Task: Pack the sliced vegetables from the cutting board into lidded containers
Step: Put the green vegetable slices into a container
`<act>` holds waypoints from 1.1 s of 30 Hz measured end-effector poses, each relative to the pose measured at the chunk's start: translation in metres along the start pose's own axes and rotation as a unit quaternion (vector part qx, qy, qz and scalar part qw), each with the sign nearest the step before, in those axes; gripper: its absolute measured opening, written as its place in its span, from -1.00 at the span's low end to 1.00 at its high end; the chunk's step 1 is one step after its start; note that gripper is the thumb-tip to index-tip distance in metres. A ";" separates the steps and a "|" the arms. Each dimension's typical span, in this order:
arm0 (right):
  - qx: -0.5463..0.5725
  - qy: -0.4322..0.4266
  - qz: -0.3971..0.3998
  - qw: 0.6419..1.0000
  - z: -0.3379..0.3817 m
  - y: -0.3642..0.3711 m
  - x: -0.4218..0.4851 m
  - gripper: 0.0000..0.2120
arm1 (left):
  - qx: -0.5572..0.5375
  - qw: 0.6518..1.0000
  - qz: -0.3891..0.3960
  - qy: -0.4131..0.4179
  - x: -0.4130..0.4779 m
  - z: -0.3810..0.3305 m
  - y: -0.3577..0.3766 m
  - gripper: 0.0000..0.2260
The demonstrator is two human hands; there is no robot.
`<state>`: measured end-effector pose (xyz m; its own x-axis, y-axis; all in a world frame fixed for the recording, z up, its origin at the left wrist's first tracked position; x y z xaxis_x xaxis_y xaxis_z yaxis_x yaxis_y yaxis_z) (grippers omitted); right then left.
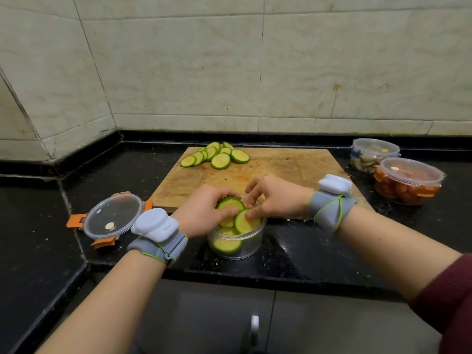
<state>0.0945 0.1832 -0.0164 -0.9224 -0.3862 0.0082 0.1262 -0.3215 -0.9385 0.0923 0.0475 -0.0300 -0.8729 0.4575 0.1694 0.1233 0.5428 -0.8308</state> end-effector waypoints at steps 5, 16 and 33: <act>-0.045 0.013 0.048 0.998 -0.003 0.000 0.007 -0.81 | 0.024 0.999 -0.030 -0.019 0.003 0.006 0.001 -0.76; -0.144 0.061 0.083 0.984 -0.005 0.016 0.013 -0.61 | 0.162 0.985 -0.061 -0.013 0.016 -0.008 -0.007 -0.80; -0.091 0.061 0.073 0.991 0.000 0.016 0.011 -0.76 | 0.239 0.970 -0.011 0.048 0.005 -0.029 -0.009 -0.85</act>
<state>0.0864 0.1740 -0.0313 -0.9377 -0.3066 -0.1635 0.2039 -0.1044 -0.9734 0.1005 0.0653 -0.0066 -0.8223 0.5255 0.2185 -0.1472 0.1744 -0.9736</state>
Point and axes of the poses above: each hand's wrist, its own x-axis towards the middle knuckle, its own y-axis out of the palm, z = x × y, the point moved 6 cm from there along x, towards the middle knuckle, and after that the axes turned 2 degrees about -x, right-handed, at the moved point
